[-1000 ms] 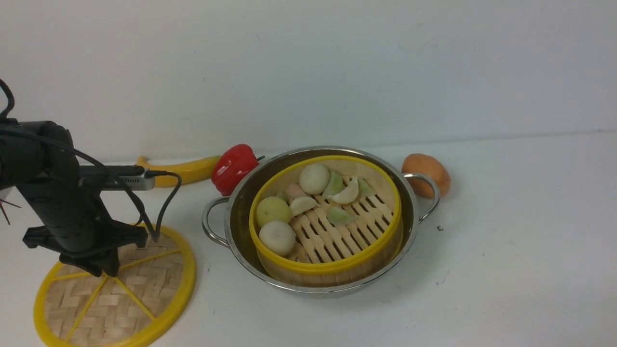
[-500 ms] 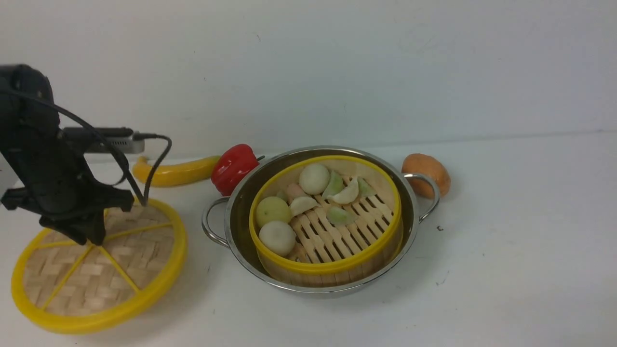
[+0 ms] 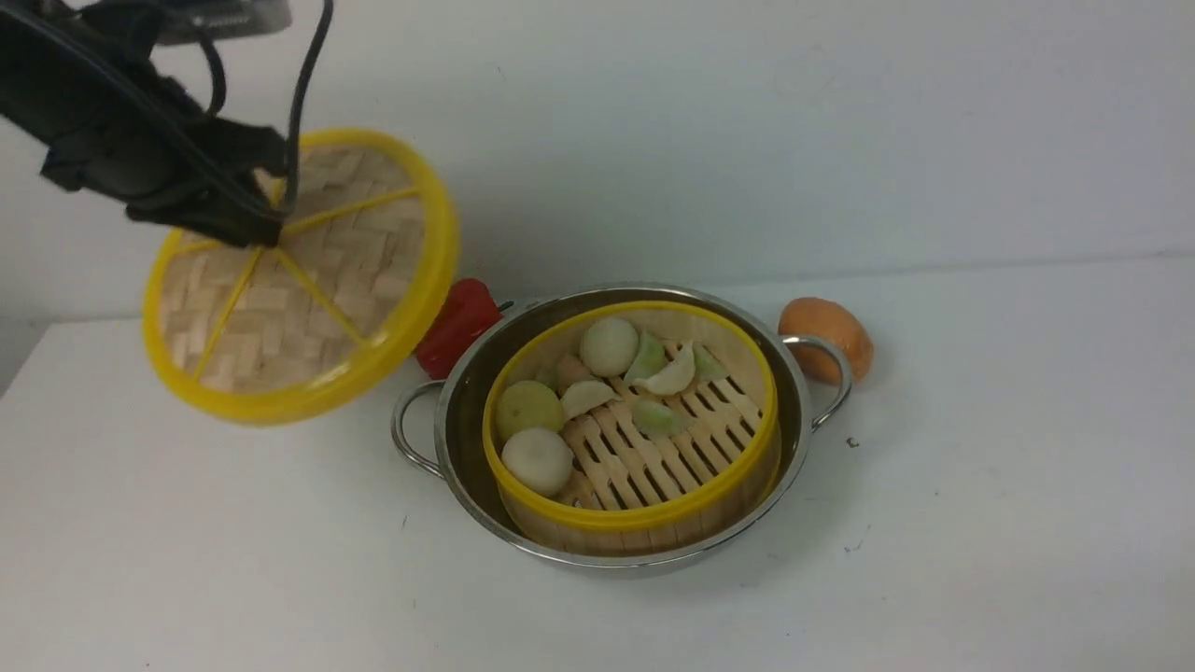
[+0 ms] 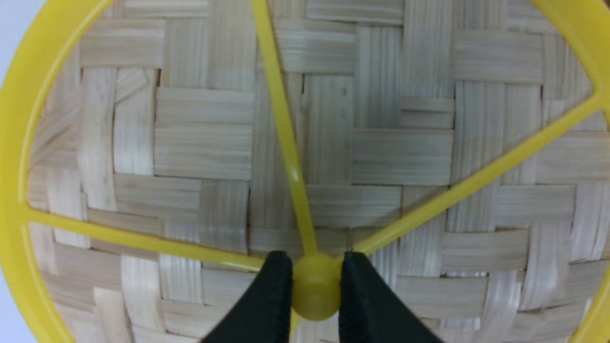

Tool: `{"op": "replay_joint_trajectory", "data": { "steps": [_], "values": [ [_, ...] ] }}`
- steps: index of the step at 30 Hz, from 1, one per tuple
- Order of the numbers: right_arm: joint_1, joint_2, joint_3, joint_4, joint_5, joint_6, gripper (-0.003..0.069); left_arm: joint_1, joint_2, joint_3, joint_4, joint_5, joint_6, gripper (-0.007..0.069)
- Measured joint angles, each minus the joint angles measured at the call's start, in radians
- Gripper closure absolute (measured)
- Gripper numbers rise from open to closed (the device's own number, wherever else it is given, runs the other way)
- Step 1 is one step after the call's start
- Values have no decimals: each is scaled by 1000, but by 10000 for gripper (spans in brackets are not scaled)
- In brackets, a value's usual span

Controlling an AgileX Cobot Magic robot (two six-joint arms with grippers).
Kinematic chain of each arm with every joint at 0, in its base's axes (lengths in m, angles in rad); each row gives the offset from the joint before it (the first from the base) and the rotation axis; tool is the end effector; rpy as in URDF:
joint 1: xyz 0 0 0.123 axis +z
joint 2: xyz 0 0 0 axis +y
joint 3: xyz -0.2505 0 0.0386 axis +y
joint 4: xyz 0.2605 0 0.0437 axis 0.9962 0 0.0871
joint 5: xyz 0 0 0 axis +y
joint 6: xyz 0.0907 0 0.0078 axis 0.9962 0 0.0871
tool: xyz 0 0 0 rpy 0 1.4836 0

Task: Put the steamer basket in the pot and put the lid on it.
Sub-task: Use the left arm to place the steamer lid on the steamer

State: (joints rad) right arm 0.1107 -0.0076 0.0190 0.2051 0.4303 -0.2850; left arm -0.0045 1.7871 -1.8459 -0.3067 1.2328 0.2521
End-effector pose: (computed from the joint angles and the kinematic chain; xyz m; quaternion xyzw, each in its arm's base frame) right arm 0.0940 0.0183 0.1695 -0.1095 0.8107 0.0384 0.5739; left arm 0.3905 -0.0277 0.3416 0.1082 0.9535 -0.1216 0.2538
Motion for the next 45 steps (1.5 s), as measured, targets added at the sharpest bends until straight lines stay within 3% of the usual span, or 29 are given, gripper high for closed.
{"op": "replay_joint_trajectory", "data": {
  "steps": [6,11,23,45],
  "values": [
    [0,0,0,0,0,0,426,-199,59,-92,-9,11,33,512],
    [0,0,0,0,0,0,422,-316,147,-131,73,16,21,512],
    [0,0,0,0,0,0,421,-387,293,-132,83,16,25,512],
    [0,0,0,0,0,0,421,-394,336,-139,65,-36,63,512]
  ]
}}
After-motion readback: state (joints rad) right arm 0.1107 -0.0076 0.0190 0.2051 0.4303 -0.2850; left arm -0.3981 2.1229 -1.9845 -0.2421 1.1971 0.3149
